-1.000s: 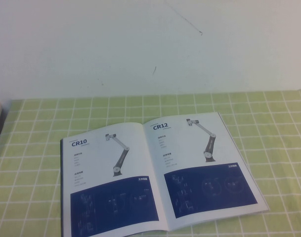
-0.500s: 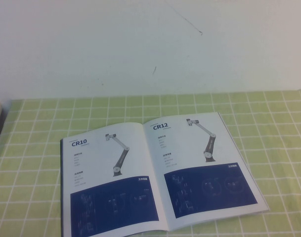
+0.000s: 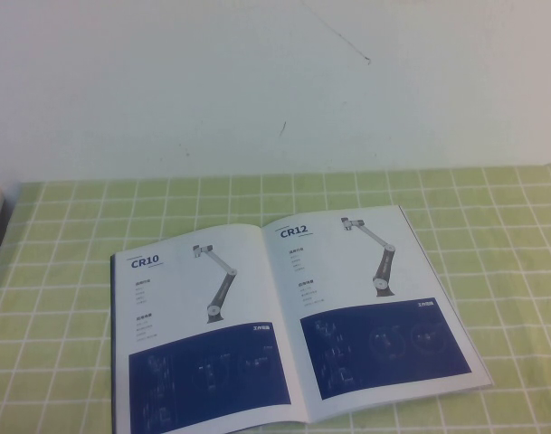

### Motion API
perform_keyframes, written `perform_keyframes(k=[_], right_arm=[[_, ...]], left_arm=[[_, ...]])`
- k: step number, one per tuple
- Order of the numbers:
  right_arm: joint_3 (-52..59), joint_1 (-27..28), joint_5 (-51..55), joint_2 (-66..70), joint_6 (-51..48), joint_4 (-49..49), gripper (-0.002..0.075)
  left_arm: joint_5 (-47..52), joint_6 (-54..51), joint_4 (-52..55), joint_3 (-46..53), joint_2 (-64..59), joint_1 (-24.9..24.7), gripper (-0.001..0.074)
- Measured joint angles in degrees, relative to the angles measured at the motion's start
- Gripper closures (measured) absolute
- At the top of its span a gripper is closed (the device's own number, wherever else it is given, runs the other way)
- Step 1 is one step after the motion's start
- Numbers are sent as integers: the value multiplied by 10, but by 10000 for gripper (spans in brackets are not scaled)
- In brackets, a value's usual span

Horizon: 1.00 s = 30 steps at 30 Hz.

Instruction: Close book

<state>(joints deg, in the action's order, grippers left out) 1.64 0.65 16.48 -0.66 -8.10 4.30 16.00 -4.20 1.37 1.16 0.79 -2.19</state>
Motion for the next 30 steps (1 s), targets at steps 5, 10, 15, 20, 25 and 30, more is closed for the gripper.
perform_keyframes(k=[5, 10, 15, 20, 25, 30], right_arm=[[0, 0, -144, 0, -1, 3, 729], [0, 0, -354, 0, -1, 3, 729], [0, 0, -492, 0, 0, -1, 729], [0, 0, -513, 0, -6, -43, 729], [-45, 0, -358, 0, -27, -65, 729], [-172, 0, -142, 44, -64, -67, 729]], left_arm=[[-111, 0, 13, 1, 0, 0, 739], [-211, 0, 17, 1, 0, 0, 739], [-262, 0, 18, 1, 0, 0, 739], [-308, 13, 18, 1, 0, 0, 739], [-329, 21, -14, 1, 0, 0, 739], [-191, 22, -35, -73, -3, 0, 739]])
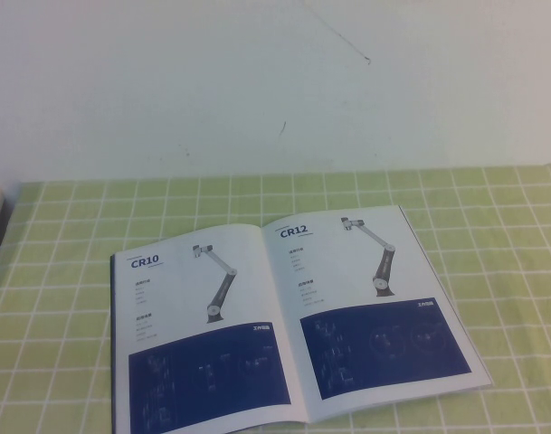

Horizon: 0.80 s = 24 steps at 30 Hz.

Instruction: Close book

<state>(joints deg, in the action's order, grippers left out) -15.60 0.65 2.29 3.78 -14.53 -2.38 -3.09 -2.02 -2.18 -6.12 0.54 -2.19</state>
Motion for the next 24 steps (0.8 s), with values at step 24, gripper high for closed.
perform_keyframes(k=[24], right_arm=[[-422, -96, 308, 809, -347, -362, 729]], left_arm=[[336, -32, -114, -319, -600, -24, 739]])
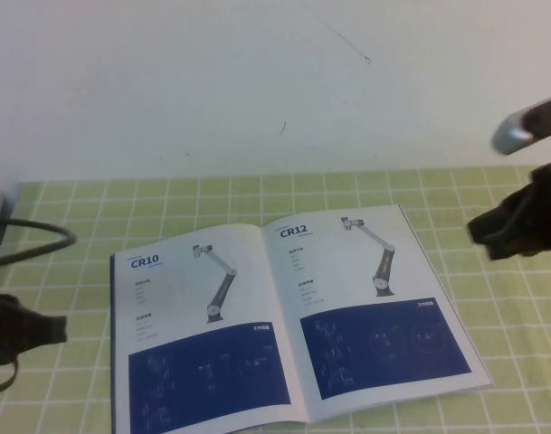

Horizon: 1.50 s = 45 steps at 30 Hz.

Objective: Close book
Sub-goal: Close the open book

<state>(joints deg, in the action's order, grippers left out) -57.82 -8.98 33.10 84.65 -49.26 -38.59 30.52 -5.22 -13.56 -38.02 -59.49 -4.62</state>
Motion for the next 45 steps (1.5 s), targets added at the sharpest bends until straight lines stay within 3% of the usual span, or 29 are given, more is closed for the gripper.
perform_keyframes(k=[5, 9, 27, 39, 45], right_arm=[[-19, -89, -34, 115, -7, 5, 729], [-22, -119, -64, 181, -10, 7, 729], [-28, -122, -92, 285, -4, 15, 729], [-25, -122, -92, 289, 3, 15, 729], [-25, -122, -90, 289, 4, 15, 729]], left_arm=[[21, -10, -8, -52, -123, -37, 739], [27, -11, -6, -79, -211, -60, 739], [-7, 38, 34, -133, -382, -68, 739], [-17, 112, 78, -134, -408, -68, 739], [23, 121, 88, -164, -432, -69, 739]])
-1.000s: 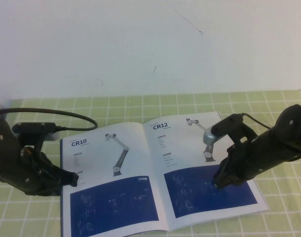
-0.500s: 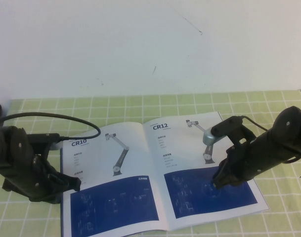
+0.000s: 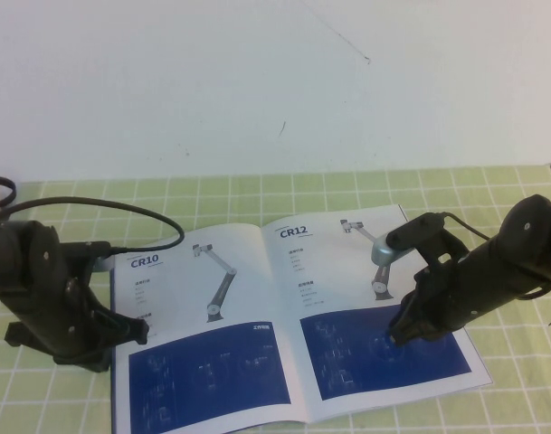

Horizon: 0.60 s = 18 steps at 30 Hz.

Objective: Close book
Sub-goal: Close the open book

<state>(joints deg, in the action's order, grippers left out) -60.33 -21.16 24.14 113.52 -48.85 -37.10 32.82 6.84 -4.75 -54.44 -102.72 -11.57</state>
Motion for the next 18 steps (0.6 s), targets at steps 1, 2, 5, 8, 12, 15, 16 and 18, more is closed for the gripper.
perform_keyframes(k=[1, 2, 5, 8, 12, 15, 16, 18], right_arm=[[0, 0, 0, 0, 0, 0, 729], [0, 0, 1, 0, 0, 0, 729], [0, 0, 1, 0, 0, 0, 729], [0, 0, 3, 0, 0, -2, 729], [0, 1, 5, 1, 0, -13, 729], [0, 2, 5, 1, 0, -27, 729], [1, 2, 5, 1, 0, -33, 729], [1, 2, 5, 2, 0, -48, 729]], left_arm=[[9, 0, 1, -7, -5, -2, 739], [17, 0, 2, -12, -9, -5, 739], [40, -3, 10, -30, -14, -21, 738], [45, -17, 3, -45, -21, -39, 739], [33, -50, -66, -63, -28, -69, 739], [24, -103, -156, -74, -32, -83, 739], [24, -128, -193, -77, -33, -86, 739], [24, -189, -275, -81, -33, -89, 739]])
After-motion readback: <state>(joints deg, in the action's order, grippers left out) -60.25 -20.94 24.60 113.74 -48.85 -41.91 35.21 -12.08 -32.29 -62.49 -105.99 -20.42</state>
